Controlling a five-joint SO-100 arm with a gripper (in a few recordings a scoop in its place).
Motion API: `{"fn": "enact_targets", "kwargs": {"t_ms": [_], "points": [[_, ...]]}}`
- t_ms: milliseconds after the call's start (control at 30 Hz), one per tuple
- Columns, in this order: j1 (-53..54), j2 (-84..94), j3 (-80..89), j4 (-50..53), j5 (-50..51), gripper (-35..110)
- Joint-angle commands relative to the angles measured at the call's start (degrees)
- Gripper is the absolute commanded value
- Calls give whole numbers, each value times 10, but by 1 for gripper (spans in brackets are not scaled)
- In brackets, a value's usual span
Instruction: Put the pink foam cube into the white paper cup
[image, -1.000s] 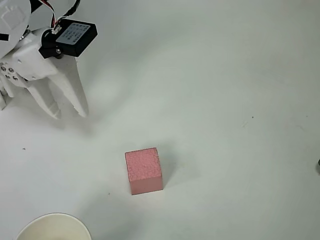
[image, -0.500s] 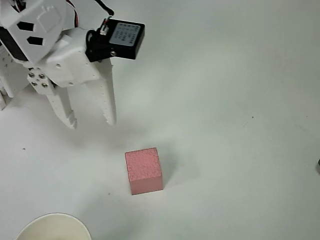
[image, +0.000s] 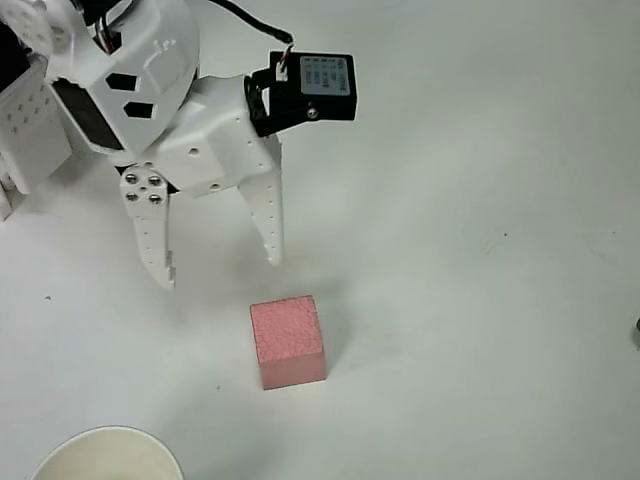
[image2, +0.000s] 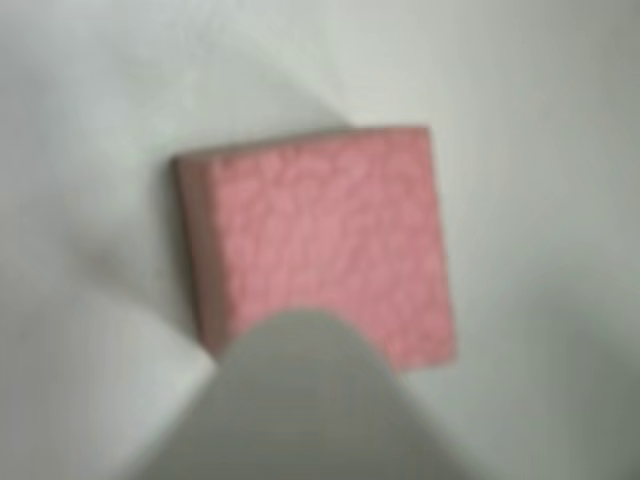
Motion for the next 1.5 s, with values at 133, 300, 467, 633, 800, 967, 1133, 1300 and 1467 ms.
{"fn": "enact_targets", "kwargs": {"t_ms": [133,300,467,633,800,967,1133,1300,1467], "points": [[-29,-97,-135,-19,-25,44],[-33,-142,-150,-35,-37,44],[-40,-170,-160,-40,-40,44],[-43,-192,-170,-40,-47,44],[-44,-214,-174,-43,-47,44],[-47,-250,-196,-44,-55,44],[-40,-259,-199,-44,-55,44],[-27,-260,-199,-44,-55,44],[-18,-272,-206,-43,-60,44]]}}
